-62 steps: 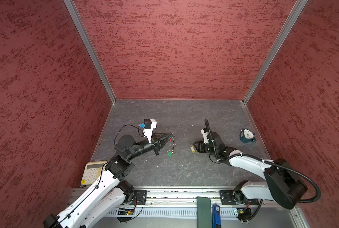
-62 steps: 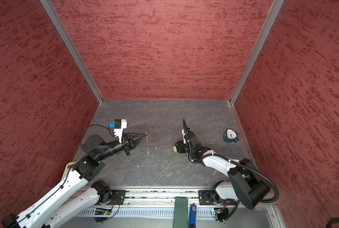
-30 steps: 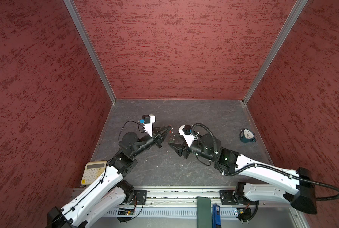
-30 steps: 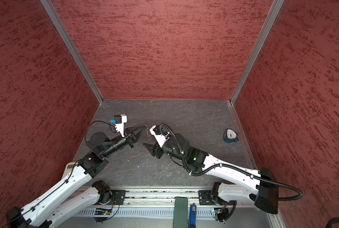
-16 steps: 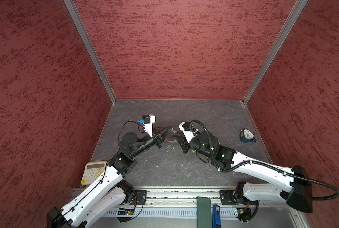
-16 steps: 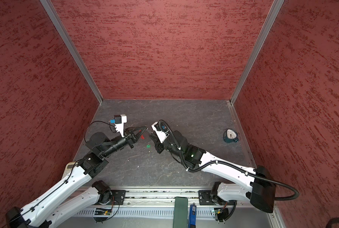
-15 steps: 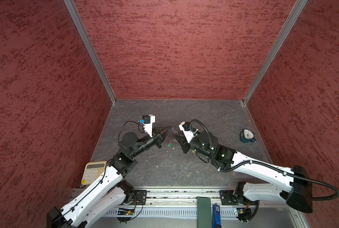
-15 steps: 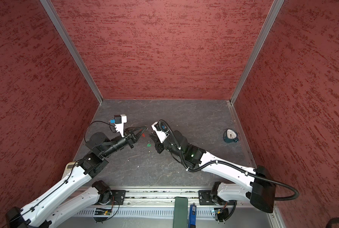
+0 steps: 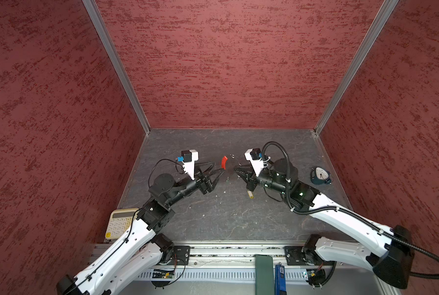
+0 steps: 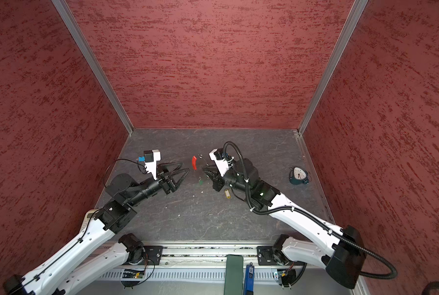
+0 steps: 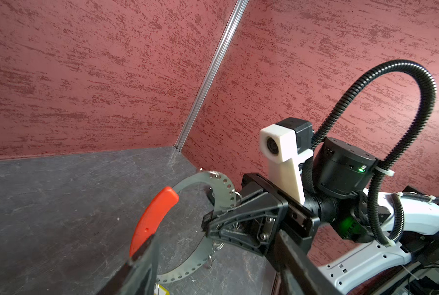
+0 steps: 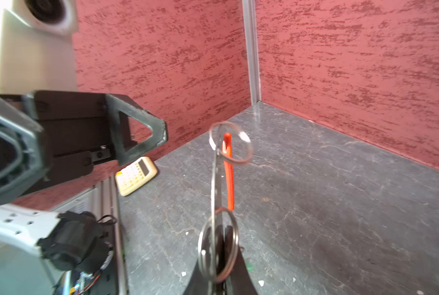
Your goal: Remove the keys from the keyring
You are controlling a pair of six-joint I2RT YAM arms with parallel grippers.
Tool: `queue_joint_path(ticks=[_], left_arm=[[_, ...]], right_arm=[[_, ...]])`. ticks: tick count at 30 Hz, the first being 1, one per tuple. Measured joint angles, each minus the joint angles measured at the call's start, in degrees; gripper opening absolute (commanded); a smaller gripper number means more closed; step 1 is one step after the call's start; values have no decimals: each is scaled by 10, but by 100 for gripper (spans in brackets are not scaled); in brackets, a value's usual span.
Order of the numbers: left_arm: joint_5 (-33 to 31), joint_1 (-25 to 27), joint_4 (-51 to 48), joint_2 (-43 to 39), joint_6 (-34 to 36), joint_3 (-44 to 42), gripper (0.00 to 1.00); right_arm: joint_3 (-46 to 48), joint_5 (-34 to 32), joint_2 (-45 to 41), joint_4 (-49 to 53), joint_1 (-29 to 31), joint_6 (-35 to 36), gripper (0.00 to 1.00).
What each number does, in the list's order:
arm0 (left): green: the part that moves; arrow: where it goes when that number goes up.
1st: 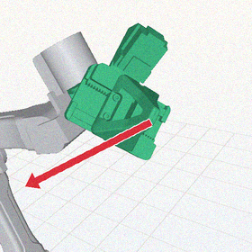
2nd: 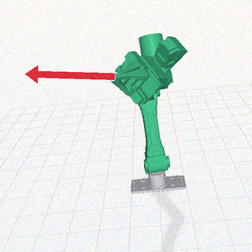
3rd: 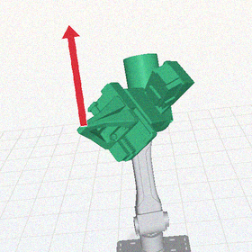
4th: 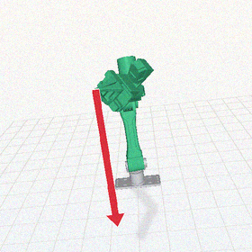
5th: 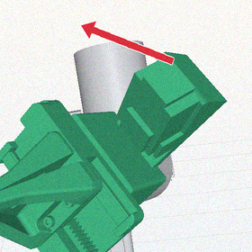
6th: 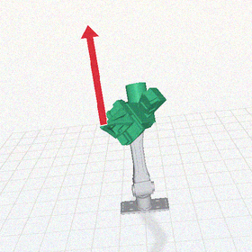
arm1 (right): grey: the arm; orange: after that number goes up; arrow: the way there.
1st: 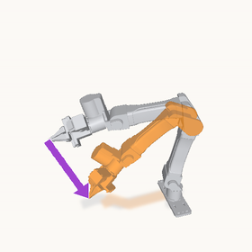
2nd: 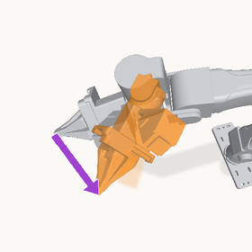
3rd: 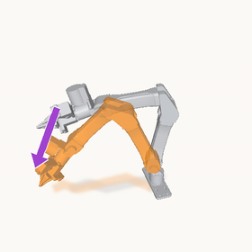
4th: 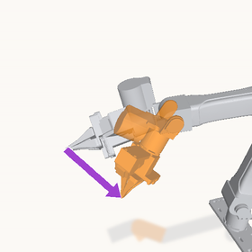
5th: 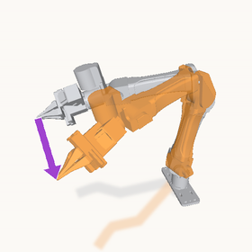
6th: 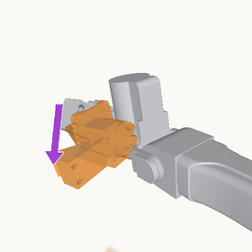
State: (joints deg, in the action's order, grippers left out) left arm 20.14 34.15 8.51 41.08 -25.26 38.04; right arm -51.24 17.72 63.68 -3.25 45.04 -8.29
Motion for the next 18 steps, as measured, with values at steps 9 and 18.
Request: queue_joint_path(ticks=[9,18], left_arm=[[80,-3,2,-17,2,-29,65],[172,-7,33,16,-9,-30,35]], right_arm=[[12,235,-32,-18,-58,-44,0],[14,338,-15,-60,-68,-87,0]])
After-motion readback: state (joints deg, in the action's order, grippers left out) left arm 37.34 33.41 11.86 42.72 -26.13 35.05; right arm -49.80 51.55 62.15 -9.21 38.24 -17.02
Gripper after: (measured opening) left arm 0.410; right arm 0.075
